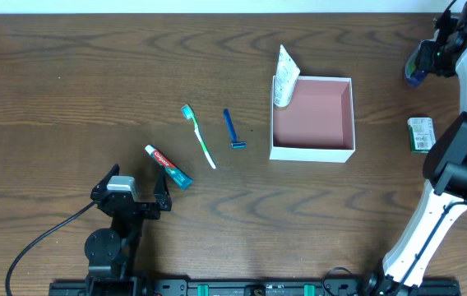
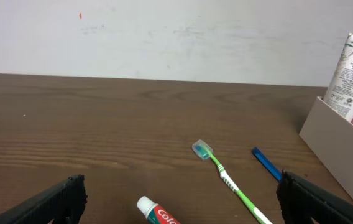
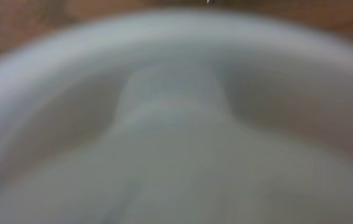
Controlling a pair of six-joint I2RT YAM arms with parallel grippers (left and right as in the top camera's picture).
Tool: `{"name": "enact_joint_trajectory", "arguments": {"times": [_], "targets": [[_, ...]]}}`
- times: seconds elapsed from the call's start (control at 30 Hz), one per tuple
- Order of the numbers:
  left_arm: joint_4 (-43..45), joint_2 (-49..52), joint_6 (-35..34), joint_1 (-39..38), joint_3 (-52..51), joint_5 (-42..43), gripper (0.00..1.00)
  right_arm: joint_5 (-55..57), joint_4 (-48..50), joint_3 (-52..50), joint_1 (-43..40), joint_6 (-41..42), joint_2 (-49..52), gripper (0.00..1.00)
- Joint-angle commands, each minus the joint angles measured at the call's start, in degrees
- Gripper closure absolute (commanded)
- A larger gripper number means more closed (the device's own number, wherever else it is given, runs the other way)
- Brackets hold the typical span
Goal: Pack container
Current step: 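Carry the pump bottle into the box and open right gripper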
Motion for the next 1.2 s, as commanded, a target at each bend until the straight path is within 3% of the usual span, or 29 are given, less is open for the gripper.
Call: {"name": "enact_joint_trajectory", "arguments": {"times": [0.0,0.43,0.8,1.17], "targets": [[-0.87,-0.26,-0.24,0.28,-1.7,-0.22,0.02,-0.22,-1.07,0.87,1.7,1.14,-10.03,0.88],[-0.87,-0.26,-0.24,0.28,-1.7,-0.22,0.02,-0.24,-11.06,0.87,12.28,4.63,-25.59,0.88],[-0.87,-0.26,-0.24,0.28,-1.7,-0.22,0.02,-0.17,-19.02,0.79,24.94,6.99,-25.73,0.84],[-0.87,-0.26,-0.24,0.28,-1.7,-0.22,0.02,1.38,-19.45,-2.93,29.77,8.87,-25.09,0.83]]}}
